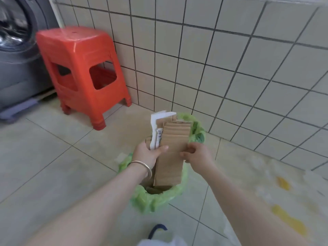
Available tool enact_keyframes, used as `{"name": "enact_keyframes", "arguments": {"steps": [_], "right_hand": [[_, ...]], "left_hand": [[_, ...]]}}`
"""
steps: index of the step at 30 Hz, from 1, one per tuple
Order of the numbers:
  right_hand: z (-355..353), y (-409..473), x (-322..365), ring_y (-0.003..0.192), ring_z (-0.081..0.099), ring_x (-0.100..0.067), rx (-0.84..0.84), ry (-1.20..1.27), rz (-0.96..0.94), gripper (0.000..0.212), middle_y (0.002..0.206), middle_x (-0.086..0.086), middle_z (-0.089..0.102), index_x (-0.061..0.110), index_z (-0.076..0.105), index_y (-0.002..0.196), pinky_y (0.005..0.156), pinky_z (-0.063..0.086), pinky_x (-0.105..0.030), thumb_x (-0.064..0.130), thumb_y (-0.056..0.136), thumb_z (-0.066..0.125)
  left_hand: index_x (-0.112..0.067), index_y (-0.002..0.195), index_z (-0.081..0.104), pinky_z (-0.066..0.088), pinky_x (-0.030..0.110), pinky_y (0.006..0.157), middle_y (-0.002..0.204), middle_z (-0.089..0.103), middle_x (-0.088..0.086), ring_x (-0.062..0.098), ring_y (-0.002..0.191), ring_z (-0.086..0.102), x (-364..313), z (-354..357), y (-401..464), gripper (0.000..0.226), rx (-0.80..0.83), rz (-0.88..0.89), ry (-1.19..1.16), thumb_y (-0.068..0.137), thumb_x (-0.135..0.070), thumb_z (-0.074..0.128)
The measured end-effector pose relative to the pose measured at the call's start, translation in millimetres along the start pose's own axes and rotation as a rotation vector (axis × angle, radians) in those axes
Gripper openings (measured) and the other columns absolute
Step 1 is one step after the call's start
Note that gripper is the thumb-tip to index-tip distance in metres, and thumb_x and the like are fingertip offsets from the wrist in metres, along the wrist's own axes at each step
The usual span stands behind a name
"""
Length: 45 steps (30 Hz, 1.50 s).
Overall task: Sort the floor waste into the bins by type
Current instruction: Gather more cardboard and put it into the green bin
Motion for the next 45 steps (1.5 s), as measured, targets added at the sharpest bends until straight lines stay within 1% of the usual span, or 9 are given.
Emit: {"name": "enact_keyframes", "arguments": {"steps": [3, 7, 11, 15, 21, 25, 30, 40, 45], "right_hand": [[32.0, 8.2, 6.7, 0.061, 0.053, -0.009, 0.055, -0.108, -0.048, 0.03, 0.068, 0.008, 0.056, 0.025, 0.052, 0.068, 0.042, 0.035, -0.008, 0.002, 0.083, 0.06], [64.2, 20.4, 4.8, 0.079, 0.057, -0.02, 0.134, -0.238, -0.08, 0.013, 0.081, 0.001, 0.063, 0.014, 0.062, 0.09, 0.057, 0.038, -0.021, 0.005, 0.082, 0.063], [84.4, 31.6, -16.2, 0.083, 0.064, -0.026, 0.178, -0.206, 0.0, 0.021, 0.084, -0.003, 0.062, 0.008, 0.064, 0.101, 0.066, 0.05, -0.029, 0.01, 0.08, 0.067], [95.8, 41.1, -44.3, 0.081, 0.058, -0.02, 0.177, -0.173, 0.117, 0.026, 0.087, 0.001, 0.059, 0.01, 0.065, 0.104, 0.067, 0.041, -0.024, 0.019, 0.08, 0.069], [126.3, 53.0, -74.3, 0.104, 0.063, -0.023, 0.187, -0.001, 0.258, 0.048, 0.113, 0.0, 0.065, 0.016, 0.057, 0.117, 0.087, 0.054, -0.037, 0.029, 0.075, 0.075], [141.8, 62.9, -85.1, 0.115, 0.057, -0.023, 0.168, -0.096, 0.283, 0.058, 0.124, -0.003, 0.06, 0.014, 0.051, 0.124, 0.085, 0.043, -0.025, 0.03, 0.075, 0.076], [158.7, 68.2, -105.1, 0.127, 0.048, -0.027, 0.093, -0.207, 0.394, 0.071, 0.135, -0.011, 0.05, 0.006, 0.041, 0.132, 0.104, 0.041, -0.034, 0.031, 0.076, 0.075], [187.4, 79.8, -126.0, 0.135, 0.039, -0.029, 0.136, -0.407, 0.474, 0.086, 0.145, -0.016, 0.037, 0.003, 0.025, 0.14, 0.113, 0.032, -0.039, 0.039, 0.077, 0.073], [175.4, 66.4, -108.3, 0.122, 0.052, -0.027, 0.194, -0.261, 0.485, 0.064, 0.131, -0.014, 0.051, 0.002, 0.042, 0.128, 0.102, 0.044, -0.032, 0.032, 0.08, 0.07]], "left_hand": [[-0.011, 0.08, 0.067, 0.046, 0.025, 0.066, 0.076, 0.068, 0.001, 0.016, 0.071, 0.061, 29.4, -26.9, 10.0, 0.015, -0.033, -0.057, 0.012, 0.074, -0.019, 0.078], [-0.017, 0.087, 0.067, 0.052, 0.025, 0.07, 0.085, 0.071, 0.0, 0.019, 0.082, 0.066, 61.8, -40.8, 25.1, 0.02, 0.002, -0.115, 0.005, 0.072, -0.013, 0.079], [-0.02, 0.096, 0.067, 0.053, 0.036, 0.087, 0.098, 0.073, 0.004, 0.024, 0.094, 0.068, 90.2, -36.6, 39.7, 0.031, 0.059, -0.149, 0.011, 0.069, -0.012, 0.081], [-0.03, 0.085, 0.06, 0.05, 0.012, 0.067, 0.084, 0.069, -0.006, 0.014, 0.079, 0.064, 118.0, -20.8, 50.5, 0.034, 0.134, -0.178, 0.081, 0.073, -0.004, 0.077], [-0.025, 0.091, 0.059, 0.046, 0.027, 0.078, 0.092, 0.066, 0.0, 0.024, 0.093, 0.063, 157.7, -7.7, 73.2, 0.027, 0.147, -0.235, 0.43, 0.073, -0.016, 0.076], [-0.017, 0.113, 0.06, 0.05, 0.028, 0.083, 0.109, 0.07, 0.005, 0.026, 0.102, 0.064, 180.1, 8.3, 84.5, 0.041, 0.241, -0.279, 0.728, 0.074, -0.02, 0.071], [-0.015, 0.112, 0.054, 0.053, 0.036, 0.085, 0.113, 0.066, 0.009, 0.029, 0.105, 0.063, 198.3, 14.1, 95.1, 0.031, 0.232, -0.334, 1.043, 0.082, -0.02, 0.058], [-0.01, 0.126, 0.042, 0.046, 0.035, 0.091, 0.133, 0.047, 0.01, 0.026, 0.124, 0.048, 206.9, 21.1, 99.5, 0.032, 0.128, -0.383, 1.226, 0.095, -0.005, 0.035], [-0.015, 0.143, 0.017, 0.038, 0.039, 0.103, 0.139, 0.027, 0.012, 0.031, 0.131, 0.031, 183.7, 13.4, 82.7, 0.088, 0.154, -0.389, 1.097, 0.076, -0.043, 0.067]]}}
Point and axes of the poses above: each hand's wrist, its own y-axis towards the middle knuckle, its own z-axis out of the palm, x = y × z, the point moved 7 cm from there along y, towards the middle knuckle
